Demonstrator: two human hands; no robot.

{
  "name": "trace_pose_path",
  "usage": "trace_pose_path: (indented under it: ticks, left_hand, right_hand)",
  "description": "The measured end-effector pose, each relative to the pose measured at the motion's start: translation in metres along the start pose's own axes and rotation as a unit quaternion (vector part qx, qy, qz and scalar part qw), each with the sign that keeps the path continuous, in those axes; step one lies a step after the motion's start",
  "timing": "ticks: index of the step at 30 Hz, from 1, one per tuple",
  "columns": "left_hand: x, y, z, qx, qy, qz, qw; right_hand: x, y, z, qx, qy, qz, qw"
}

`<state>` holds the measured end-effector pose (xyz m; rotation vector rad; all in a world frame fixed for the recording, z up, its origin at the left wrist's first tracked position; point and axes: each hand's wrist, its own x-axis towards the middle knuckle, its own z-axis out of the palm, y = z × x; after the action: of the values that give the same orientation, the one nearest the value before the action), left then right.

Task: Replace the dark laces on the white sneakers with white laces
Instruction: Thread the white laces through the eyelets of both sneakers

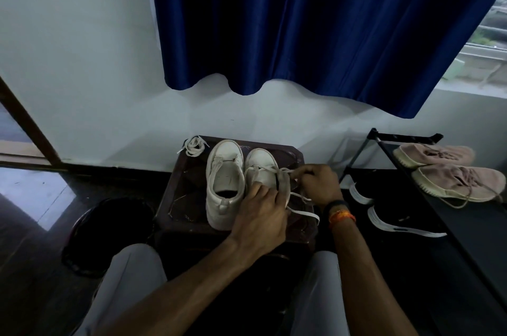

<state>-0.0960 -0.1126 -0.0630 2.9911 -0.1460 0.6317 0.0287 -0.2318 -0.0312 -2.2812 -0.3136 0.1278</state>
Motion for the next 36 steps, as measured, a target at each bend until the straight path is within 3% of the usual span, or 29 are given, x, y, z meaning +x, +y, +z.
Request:
trace_pose_path:
  ticks: [4, 9, 13, 19, 22, 28, 33, 36]
  left_hand:
    - [-0.001, 0.005, 0.003, 0.013, 0.015, -0.033, 0.999]
    - [-0.001, 0.008, 0.007, 0.016, 0.018, -0.05, 0.998]
    - [-0.001, 0.007, 0.009, 0.011, 0.029, -0.051, 0.998]
    - [0.001, 0.007, 0.009, -0.006, 0.034, -0.058, 0.998]
    - [0.001, 0.006, 0.008, -0.012, 0.032, -0.062, 0.997]
    - [0.001, 0.005, 0.008, -0.011, 0.032, -0.061, 0.998]
    - [0.001, 0.007, 0.009, -0.011, 0.03, -0.071, 0.997]
    - [0.001, 0.006, 0.01, -0.011, 0.036, -0.068, 0.997]
  right_hand:
    - [-0.003, 0.029, -0.026, 0.174, 0.146, 0.133, 0.965]
    - [-0.02, 0.065, -0.053, 0.148, 0.24, 0.26, 0.923]
    - [-0.028, 0.057, -0.038, -0.043, 0.082, 0.137, 0.986]
    - [-0.009, 0.014, 0.006, -0.042, 0.006, -0.07, 0.997]
    - [0.0, 0.006, 0.02, -0.096, -0.018, -0.115, 0.988]
    - [0.0, 0.014, 0.023, -0.112, 0.056, -0.117, 0.985]
    - [-0.016, 0.047, -0.011, -0.037, 0.127, 0.032, 0.991]
    - [-0.022, 0.063, -0.023, -0.055, 0.094, 0.07, 0.992]
